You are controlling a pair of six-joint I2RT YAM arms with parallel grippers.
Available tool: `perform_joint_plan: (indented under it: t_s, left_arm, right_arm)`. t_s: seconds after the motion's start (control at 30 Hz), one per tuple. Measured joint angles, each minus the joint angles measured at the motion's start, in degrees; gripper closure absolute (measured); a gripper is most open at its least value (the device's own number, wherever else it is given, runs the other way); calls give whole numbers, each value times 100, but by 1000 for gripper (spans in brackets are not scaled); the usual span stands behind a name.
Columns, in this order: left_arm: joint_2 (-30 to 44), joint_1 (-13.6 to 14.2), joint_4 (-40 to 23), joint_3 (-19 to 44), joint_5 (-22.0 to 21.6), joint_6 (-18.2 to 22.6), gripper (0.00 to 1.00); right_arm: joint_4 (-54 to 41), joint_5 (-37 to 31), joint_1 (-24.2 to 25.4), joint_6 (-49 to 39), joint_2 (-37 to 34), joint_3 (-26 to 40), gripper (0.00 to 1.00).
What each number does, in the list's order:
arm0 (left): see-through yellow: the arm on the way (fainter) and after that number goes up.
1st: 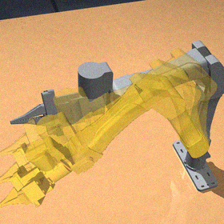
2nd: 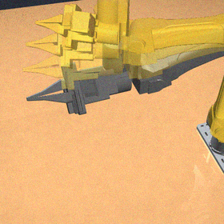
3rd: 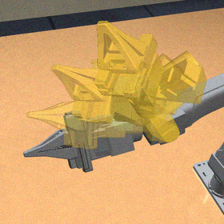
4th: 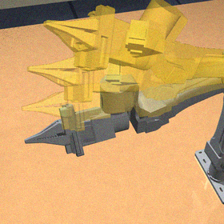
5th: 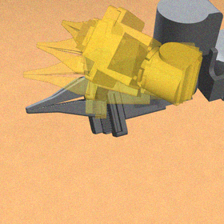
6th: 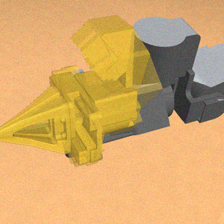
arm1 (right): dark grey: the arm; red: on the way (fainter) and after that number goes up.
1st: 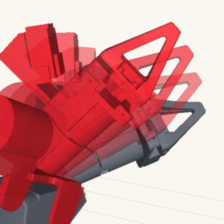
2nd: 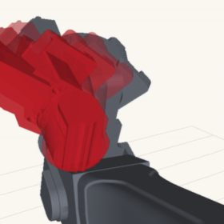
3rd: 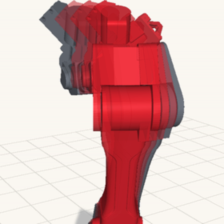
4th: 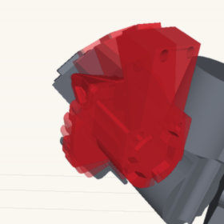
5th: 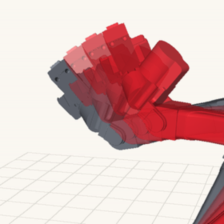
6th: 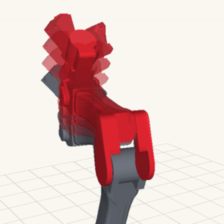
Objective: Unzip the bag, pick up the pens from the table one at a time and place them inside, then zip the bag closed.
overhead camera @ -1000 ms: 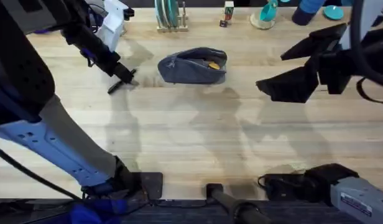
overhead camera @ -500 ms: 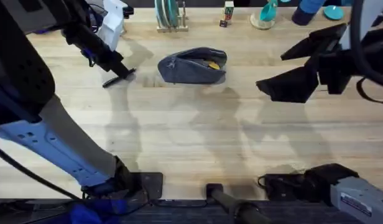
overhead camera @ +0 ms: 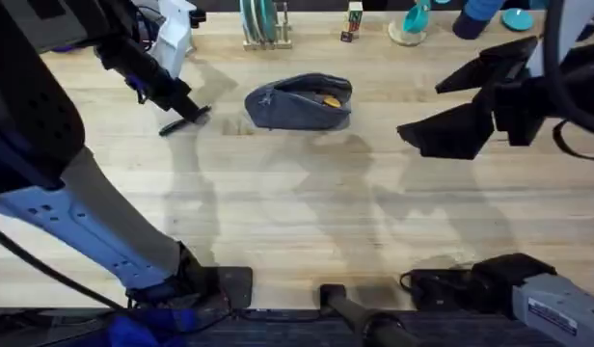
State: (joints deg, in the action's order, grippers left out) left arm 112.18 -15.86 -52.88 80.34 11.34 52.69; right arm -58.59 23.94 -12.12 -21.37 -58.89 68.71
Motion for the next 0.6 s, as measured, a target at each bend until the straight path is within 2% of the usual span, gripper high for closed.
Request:
perform_joint_plan:
  t_s: [0.17, 0.43, 0.6]
  left_arm:
    - [21, -15, 7, 49, 47, -87, 960]
    - [95, -15, 12, 492, 72, -354, 960]
    - [-147, -15, -7, 507, 74, -389, 959]
  right_arm:
    - [0, 0, 0, 0, -1, 0, 5]
    - [2, 0, 0, 0, -1, 0, 4]
    - [0, 0, 0, 0, 1, 0, 5]
